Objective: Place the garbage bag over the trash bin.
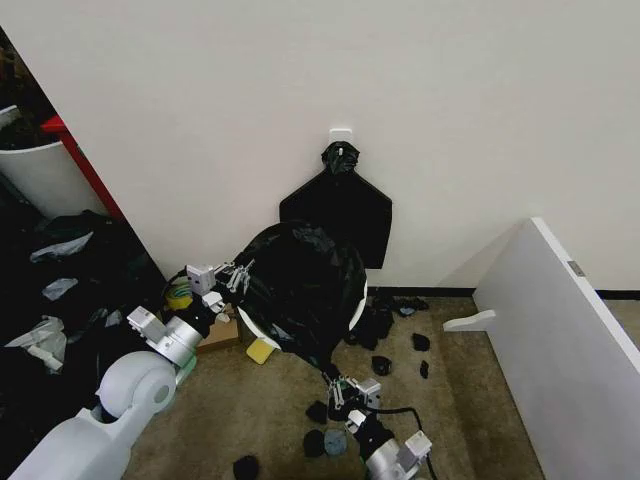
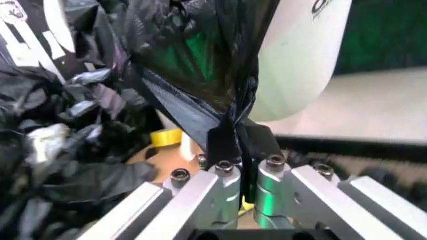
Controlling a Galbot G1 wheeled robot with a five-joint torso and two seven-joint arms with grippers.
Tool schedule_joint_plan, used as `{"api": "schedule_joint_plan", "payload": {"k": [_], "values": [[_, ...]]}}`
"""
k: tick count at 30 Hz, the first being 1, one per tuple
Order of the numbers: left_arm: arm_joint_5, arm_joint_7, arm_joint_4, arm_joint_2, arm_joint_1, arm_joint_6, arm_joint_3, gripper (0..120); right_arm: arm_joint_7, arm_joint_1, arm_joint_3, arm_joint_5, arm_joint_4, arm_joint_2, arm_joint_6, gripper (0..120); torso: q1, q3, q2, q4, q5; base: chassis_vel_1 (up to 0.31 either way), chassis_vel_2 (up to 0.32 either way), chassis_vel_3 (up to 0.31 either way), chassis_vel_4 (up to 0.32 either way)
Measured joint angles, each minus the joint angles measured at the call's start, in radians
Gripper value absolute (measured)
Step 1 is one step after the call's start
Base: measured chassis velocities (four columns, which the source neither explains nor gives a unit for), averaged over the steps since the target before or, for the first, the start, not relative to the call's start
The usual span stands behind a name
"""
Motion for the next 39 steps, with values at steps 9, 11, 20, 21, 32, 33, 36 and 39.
{"api": "schedule_joint_plan", "payload": {"k": [9, 11, 20, 21, 32, 33, 36, 39], "values": [[0.01, -0.002, 0.013, -0.003, -0.005, -0.018, 0.007, 5, -0.121, -0.02, -0.009, 0.116, 0.061, -0.021, 0.061, 0, 0.0, 0.0, 0.0, -0.0001, -0.0002, 0.0, 0.0, 0.0, 0.0], [0.01, -0.006, 0.026, -0.006, -0.014, -0.031, 0.018, 5, -0.199, -0.037, -0.022, 0.151, 0.084, -0.03, 0.092, 0, 0.0, 0.0, 0.0, -0.0002, 0.0, 0.0, 0.0, 0.0, 0.0], [-0.011, -0.019, 0.025, -0.02, -0.019, -0.043, 0.051, 5, -0.314, -0.022, -0.022, 0.072, -0.01, -0.022, 0.144, 0, 0.0, 0.0, 0.0, -0.0002, 0.0001, 0.0, 0.0, 0.0, 0.0], [-0.012, -0.019, 0.024, -0.019, -0.019, -0.043, 0.051, 5, -0.311, -0.021, -0.022, 0.069, -0.013, -0.021, 0.144, 0, 0.0, 0.0, 0.0, -0.0002, 0.0001, 0.0, 0.0, 0.0, 0.0], [-0.016, -0.025, 0.003, -0.008, -0.012, -0.022, 0.051, 5, -0.145, 0.081, 0.049, -0.171, -0.204, 0.011, 0.165, 0, 0.0, 0.0, 0.0, 0.0, -0.0004, 0.0, 0.0, 0.0, 0.0], [-0.017, -0.026, 0.003, -0.007, -0.015, -0.022, 0.051, 5, -0.148, 0.083, 0.05, -0.166, -0.205, 0.01, 0.171, 0, 0.0, 0.0, 0.0, -0.0001, -0.0001, 0.0, 0.0, 0.0, 0.0], [-0.023, -0.026, 0.007, -0.011, -0.021, -0.04, 0.059, 5, -0.227, 0.072, 0.039, -0.075, -0.167, 0.001, 0.197, 0, 0.0, 0.0, 0.0, -0.0001, -0.0002, 0.0, 0.0, 0.0, 0.0], [-0.024, -0.02, 0.016, -0.017, -0.023, -0.055, 0.067, 5, -0.308, 0.062, 0.027, -0.025, -0.145, -0.002, 0.218, 0, 0.0, 0.0, 0.0, -0.0002, -0.0003, 0.0, 0.0, 0.0, 0.0]]}}
